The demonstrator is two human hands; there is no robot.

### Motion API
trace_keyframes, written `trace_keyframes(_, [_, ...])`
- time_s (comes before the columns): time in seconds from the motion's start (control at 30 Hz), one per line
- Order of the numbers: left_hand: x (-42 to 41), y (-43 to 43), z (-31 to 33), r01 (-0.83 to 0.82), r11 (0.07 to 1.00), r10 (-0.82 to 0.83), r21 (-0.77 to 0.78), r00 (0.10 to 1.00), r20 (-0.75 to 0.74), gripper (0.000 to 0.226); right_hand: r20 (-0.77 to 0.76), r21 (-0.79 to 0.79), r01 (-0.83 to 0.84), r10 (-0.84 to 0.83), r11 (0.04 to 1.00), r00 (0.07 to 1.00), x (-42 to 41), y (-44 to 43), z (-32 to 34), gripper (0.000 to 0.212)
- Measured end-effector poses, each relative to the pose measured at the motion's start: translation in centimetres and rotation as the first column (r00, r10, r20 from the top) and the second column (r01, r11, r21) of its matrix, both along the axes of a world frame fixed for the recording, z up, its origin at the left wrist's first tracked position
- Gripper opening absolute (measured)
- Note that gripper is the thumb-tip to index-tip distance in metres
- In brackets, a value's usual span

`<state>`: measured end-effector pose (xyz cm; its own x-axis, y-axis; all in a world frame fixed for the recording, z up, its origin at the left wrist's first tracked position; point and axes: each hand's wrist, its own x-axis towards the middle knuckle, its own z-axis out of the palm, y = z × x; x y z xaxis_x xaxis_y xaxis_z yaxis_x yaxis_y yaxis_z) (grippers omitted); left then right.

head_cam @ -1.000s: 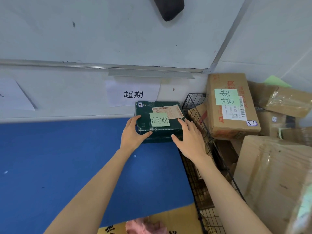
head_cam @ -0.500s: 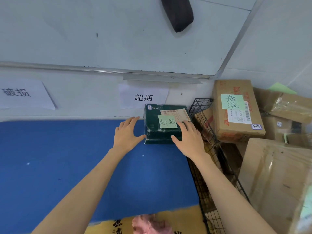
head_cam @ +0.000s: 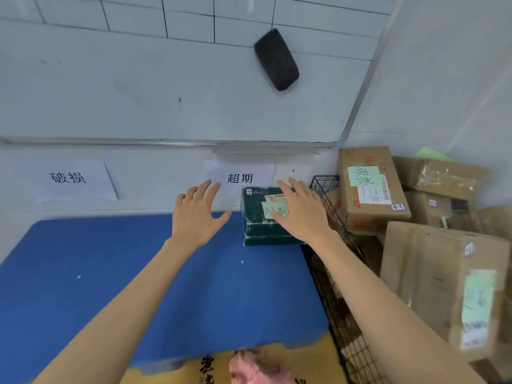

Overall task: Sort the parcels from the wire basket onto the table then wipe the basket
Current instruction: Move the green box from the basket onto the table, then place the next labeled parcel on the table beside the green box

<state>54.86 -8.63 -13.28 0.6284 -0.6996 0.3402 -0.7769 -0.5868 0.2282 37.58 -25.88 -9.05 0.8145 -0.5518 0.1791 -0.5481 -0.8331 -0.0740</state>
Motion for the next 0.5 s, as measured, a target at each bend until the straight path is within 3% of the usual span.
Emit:
trace_keyframes(0.17, [-2.9,-0.1,3.6,0.041,0.995,-0.037,-0.090,0.998,0.043,0.084,0.065,-0.085,0.005,0.000,0.996,0.998,-3.1,-0.1,4.5,0.074])
trace_keyframes(0.5, [-13.9,-1.6,7.4,0.131,0.981,-0.114,-0.143,0.986,0.120,0.081,0.180,-0.183,0.034,0.000,0.983,0.984,-13.7,-1.3,9.7,0.077])
